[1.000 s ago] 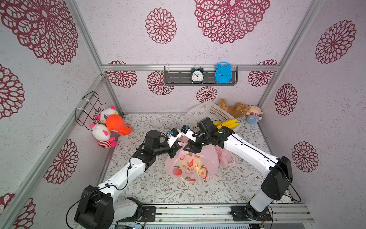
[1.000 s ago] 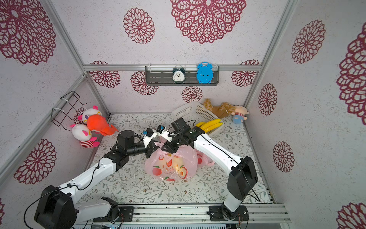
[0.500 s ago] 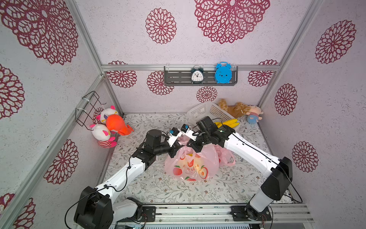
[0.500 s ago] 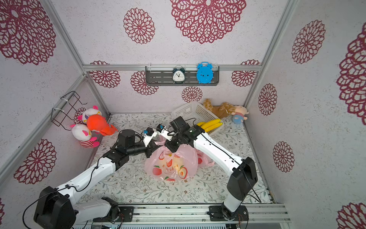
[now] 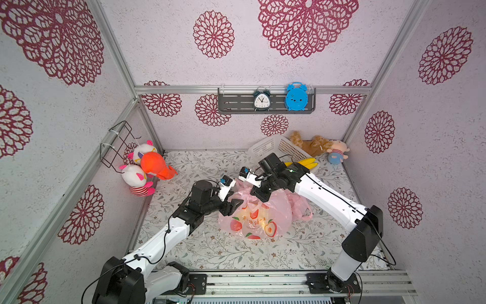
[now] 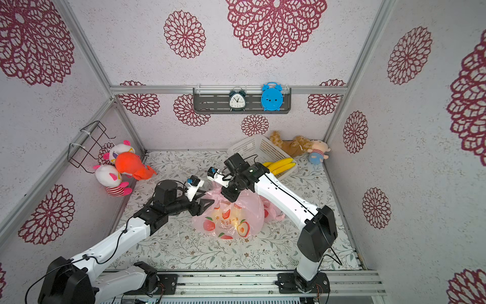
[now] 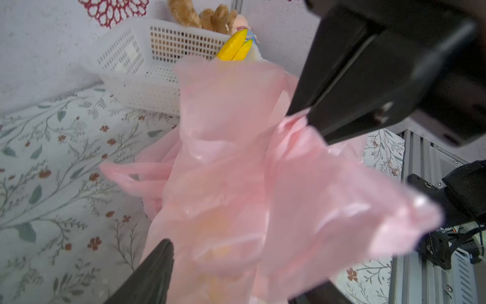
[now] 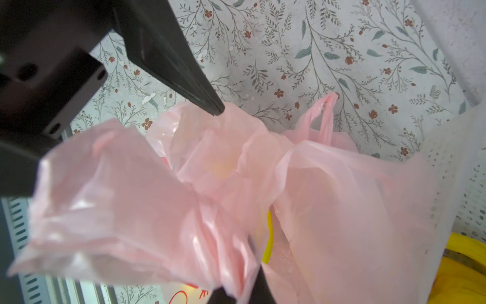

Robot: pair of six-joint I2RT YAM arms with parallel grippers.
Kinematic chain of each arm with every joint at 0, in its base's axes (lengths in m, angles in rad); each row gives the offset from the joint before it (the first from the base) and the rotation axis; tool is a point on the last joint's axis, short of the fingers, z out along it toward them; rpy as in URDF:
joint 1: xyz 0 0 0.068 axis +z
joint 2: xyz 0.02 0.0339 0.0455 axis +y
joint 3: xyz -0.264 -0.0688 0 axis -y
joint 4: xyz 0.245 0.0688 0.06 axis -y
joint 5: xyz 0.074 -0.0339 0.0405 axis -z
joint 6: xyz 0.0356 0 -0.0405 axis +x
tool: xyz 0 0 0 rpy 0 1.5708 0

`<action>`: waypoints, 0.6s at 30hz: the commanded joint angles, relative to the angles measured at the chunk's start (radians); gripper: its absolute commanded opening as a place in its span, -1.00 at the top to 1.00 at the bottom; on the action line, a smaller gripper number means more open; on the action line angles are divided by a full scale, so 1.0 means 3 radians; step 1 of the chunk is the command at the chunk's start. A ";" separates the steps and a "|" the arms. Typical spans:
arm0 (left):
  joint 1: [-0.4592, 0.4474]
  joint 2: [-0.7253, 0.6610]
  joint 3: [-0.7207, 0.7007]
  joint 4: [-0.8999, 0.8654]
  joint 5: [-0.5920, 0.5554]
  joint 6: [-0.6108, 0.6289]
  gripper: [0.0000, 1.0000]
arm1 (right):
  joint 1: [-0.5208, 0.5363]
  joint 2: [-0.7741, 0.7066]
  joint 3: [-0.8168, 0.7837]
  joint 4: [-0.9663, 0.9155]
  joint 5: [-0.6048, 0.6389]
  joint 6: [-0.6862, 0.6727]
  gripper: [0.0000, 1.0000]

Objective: Place the banana into a plastic bag & tie a knot
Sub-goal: Cross the plastic bag at the center of the board.

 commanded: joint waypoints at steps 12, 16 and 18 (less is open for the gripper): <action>-0.0211 0.0276 -0.0280 0.0988 -0.0051 -0.0320 -0.61 | -0.0023 -0.0098 0.0174 -0.0096 -0.0385 0.0012 1.00; -0.0287 0.0551 -0.0226 0.1279 -0.0324 -0.0391 -0.62 | -0.0023 -0.0125 0.0163 -0.0086 -0.0431 0.0054 1.00; -0.0311 0.0605 -0.0249 0.1428 -0.0552 -0.0443 -0.56 | -0.0023 -0.0139 0.0151 -0.0102 -0.0437 0.0064 1.00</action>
